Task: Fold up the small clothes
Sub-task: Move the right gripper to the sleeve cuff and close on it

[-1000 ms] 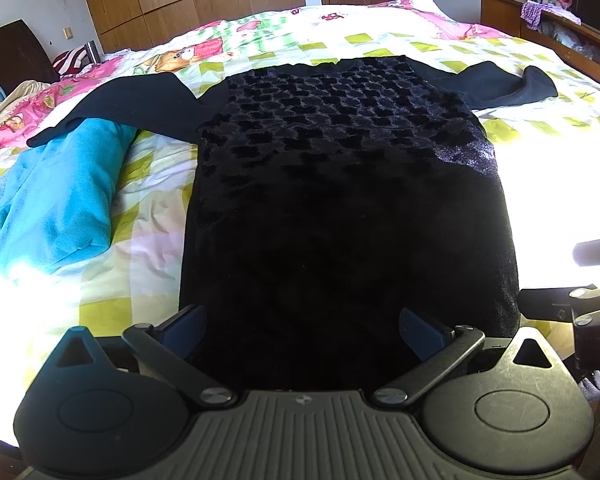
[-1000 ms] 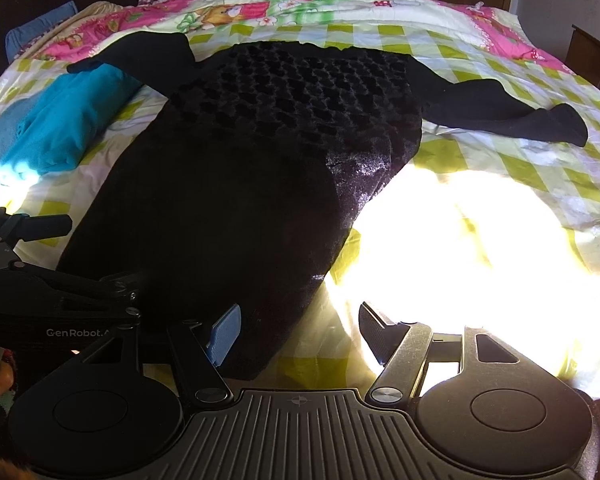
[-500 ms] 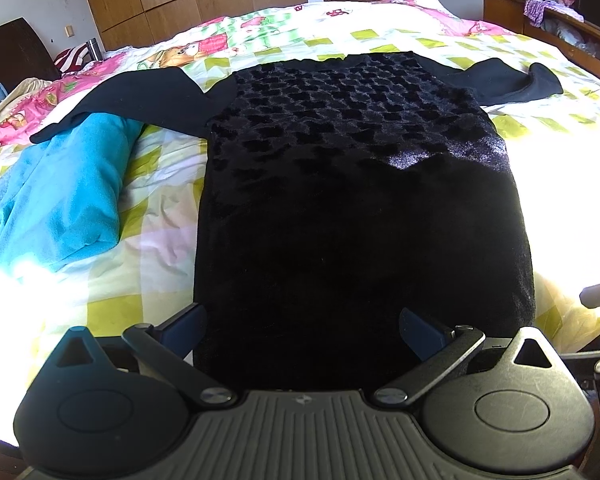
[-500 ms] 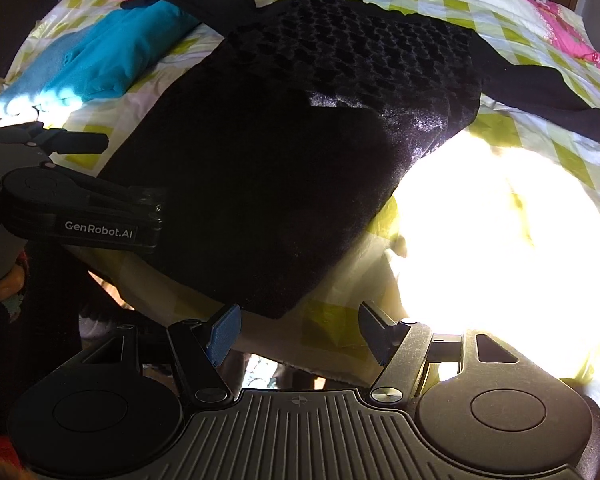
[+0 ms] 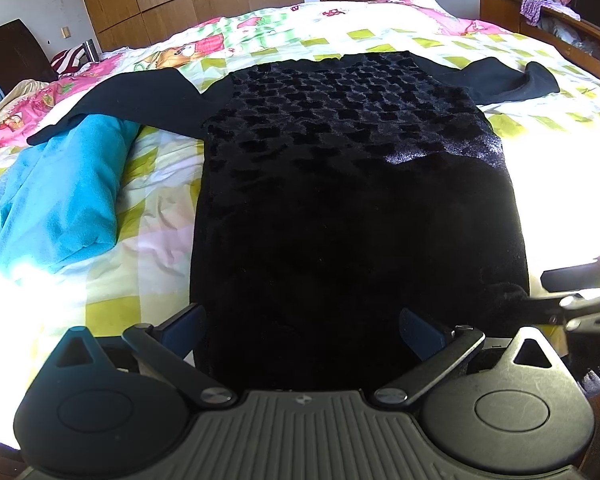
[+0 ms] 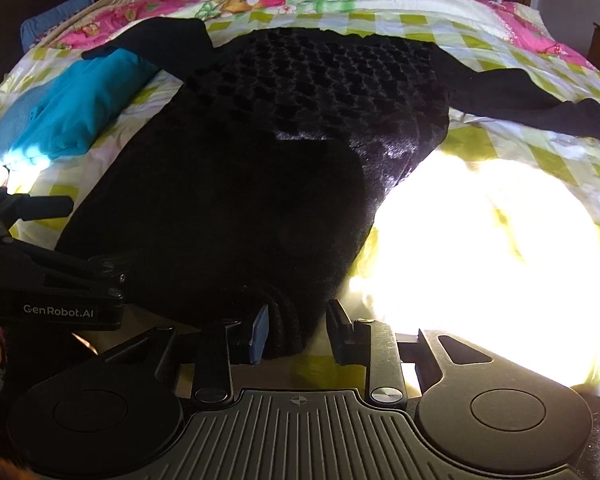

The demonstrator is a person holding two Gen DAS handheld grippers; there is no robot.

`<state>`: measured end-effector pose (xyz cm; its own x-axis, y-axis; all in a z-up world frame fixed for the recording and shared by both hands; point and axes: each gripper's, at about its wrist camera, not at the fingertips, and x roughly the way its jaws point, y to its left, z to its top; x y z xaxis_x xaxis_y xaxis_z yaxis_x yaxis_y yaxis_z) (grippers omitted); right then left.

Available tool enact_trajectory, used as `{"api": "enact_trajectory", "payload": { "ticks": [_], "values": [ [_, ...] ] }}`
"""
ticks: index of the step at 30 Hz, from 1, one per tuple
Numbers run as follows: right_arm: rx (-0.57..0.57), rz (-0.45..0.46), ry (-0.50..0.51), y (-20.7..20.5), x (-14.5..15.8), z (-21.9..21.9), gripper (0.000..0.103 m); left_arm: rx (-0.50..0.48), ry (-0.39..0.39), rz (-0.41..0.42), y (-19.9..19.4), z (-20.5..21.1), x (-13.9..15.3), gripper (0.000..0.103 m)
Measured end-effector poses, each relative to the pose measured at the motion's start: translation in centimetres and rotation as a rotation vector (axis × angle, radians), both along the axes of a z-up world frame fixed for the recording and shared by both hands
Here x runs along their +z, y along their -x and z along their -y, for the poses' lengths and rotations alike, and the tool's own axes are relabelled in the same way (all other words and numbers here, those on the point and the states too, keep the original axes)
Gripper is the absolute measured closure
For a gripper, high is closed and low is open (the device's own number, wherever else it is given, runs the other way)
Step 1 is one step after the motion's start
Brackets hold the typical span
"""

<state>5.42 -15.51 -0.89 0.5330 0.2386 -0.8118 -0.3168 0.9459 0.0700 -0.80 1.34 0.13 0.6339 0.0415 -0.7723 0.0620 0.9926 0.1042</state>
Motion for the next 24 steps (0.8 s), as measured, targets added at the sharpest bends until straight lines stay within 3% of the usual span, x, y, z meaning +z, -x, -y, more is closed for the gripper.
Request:
{"api": "enact_trajectory", "payload": {
  "ticks": [4,7,9,15,19,24],
  "values": [
    [-0.043,0.183,0.057,2.1,3.5,0.4,0.078,-0.015,-0.006,0.004,0.0,0.2,0.0,0.000],
    [-0.052,0.325,0.176,3.7,5.2,0.4,0.072,-0.026,-0.021,0.003,0.1,0.3,-0.2,0.000],
    [-0.051,0.280,0.147,3.0,5.3,0.4,0.072,-0.031,-0.020,-0.003,0.2,0.3,-0.4,0.000],
    [-0.088,-0.047,-0.155,-0.4,1.3,2.7,0.072,-0.049,-0.047,0.006,0.7,0.0,-0.4,0.000],
    [-0.123,-0.118,-0.304,-2.0,-1.0,3.9,0.067,-0.035,-0.082,0.013,0.4,-1.0,-0.5,0.000],
    [-0.188,-0.169,-0.499,-3.0,-3.9,5.3,0.063,0.000,-0.058,0.016,-0.5,-2.0,-0.5,0.000]
  ]
}}
